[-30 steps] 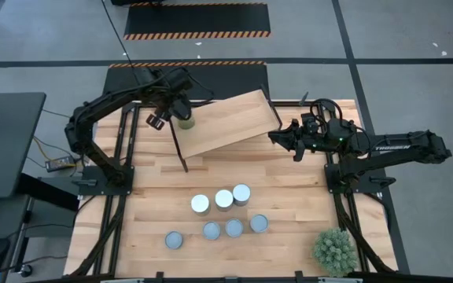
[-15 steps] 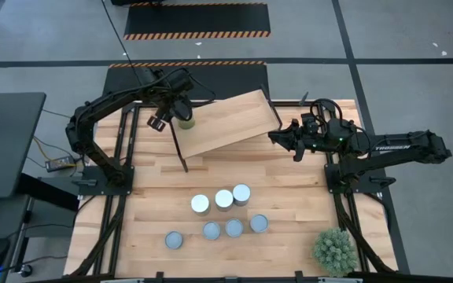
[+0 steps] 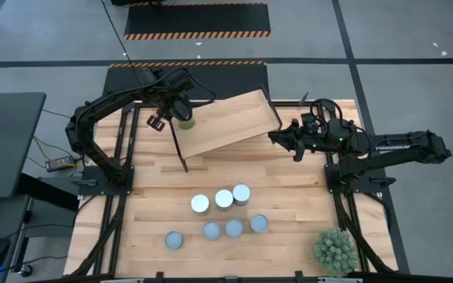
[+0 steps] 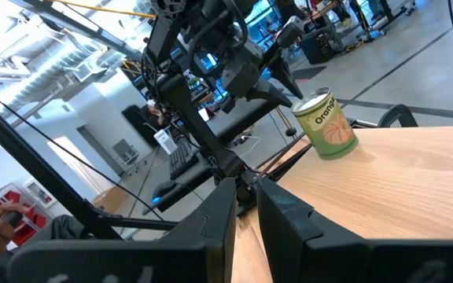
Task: Pick and place cans onto a shelf
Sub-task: Put the canned oranges on the shelf
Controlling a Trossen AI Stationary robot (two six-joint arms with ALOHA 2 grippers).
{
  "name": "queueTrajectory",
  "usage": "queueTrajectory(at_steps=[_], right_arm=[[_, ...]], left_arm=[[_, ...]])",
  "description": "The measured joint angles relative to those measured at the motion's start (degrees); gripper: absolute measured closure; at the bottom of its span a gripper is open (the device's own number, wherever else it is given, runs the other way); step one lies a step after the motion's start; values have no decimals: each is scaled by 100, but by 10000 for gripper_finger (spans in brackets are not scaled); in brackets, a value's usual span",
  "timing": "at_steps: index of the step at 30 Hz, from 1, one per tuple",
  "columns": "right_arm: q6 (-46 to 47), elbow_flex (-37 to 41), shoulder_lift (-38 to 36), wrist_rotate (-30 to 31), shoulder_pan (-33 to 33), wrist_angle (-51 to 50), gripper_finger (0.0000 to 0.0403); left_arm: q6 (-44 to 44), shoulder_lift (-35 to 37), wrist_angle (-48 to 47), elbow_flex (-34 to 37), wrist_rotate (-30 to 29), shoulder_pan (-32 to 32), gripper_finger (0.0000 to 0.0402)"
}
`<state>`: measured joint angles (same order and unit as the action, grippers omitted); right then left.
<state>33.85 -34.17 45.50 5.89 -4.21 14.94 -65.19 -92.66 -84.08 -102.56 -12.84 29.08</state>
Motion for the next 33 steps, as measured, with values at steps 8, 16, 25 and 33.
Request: queueTrajectory(at_steps=[8,16,25,33], right_arm=[[2,0,0,-2,0,0,341],[2,0,0,-2,0,0,341],[3,0,0,-2,2,5,341],[10,0,0,-11,7,186,341]], left_arm=[[24,0,-69,0,107,0,323],[186,0,-74,0,267,-7,359],[158,-41,-127,2,311,-111,370],[312,-135,-47,-9,312,-159,378]])
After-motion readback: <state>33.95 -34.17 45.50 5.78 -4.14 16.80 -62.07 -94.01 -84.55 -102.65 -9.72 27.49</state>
